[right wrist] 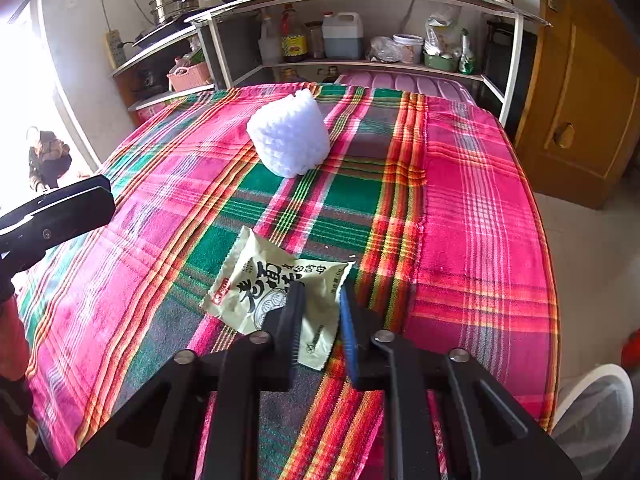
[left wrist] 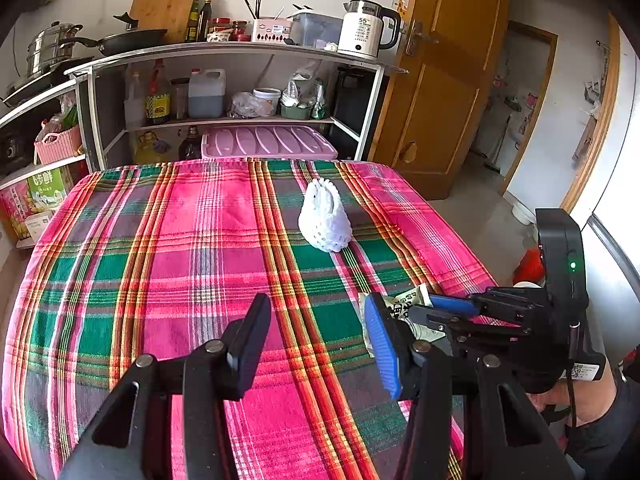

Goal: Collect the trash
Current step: 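Grasp the white printed snack bag with the right tool while the left tool grasps the white foam sleeve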

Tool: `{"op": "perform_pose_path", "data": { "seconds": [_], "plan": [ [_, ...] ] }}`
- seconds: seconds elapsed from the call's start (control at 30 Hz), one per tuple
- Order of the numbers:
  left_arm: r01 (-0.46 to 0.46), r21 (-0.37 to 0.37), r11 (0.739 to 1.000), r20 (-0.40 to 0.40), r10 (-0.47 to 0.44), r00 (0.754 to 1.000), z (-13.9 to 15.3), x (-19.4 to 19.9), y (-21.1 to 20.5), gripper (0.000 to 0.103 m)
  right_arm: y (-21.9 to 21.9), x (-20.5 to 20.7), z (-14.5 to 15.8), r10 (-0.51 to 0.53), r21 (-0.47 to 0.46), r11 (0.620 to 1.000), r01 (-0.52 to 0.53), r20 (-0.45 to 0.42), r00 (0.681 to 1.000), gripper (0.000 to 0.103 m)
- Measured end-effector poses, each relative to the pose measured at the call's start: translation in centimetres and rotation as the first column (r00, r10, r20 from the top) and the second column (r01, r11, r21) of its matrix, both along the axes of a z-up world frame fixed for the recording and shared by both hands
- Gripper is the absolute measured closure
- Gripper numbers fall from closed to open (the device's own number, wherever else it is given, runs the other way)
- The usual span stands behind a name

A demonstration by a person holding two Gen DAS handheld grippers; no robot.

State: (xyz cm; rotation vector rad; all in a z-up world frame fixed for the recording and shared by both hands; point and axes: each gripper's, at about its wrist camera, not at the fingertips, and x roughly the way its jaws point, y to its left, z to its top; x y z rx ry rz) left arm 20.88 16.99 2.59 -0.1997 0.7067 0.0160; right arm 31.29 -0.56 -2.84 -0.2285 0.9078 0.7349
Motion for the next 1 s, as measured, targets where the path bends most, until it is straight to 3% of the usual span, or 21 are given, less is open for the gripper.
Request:
{"op": "perform_pose_path", "data": {
  "seconds": [0.43,0.77,1.0],
  "plan": [
    [0.0,-0.02,1.0,-0.035,0.0,0.999,-0.9,2.5,-0.1,0.052,-2.8,-1.1,1.6,-0.037,0.096,0.995,0.036,0.004,0.999,0.1],
    [0.017,-0.012,1.0,-0.065,-0.018,0.998,-2.2,7.6,-1.3,0.045,-6.0,-1.1,2.5,-0.084,0.146,0.986,0.084,-0.004,0.996,0.101],
    [-0.022,0.007,1.0,-0.082,0.023,0.996,-3.0,11.3,-0.9,0.045,-7.6,-0.7,2.6,-0.109,0.164,0.98,0.109,-0.008,0.994,0.101]
  ]
}}
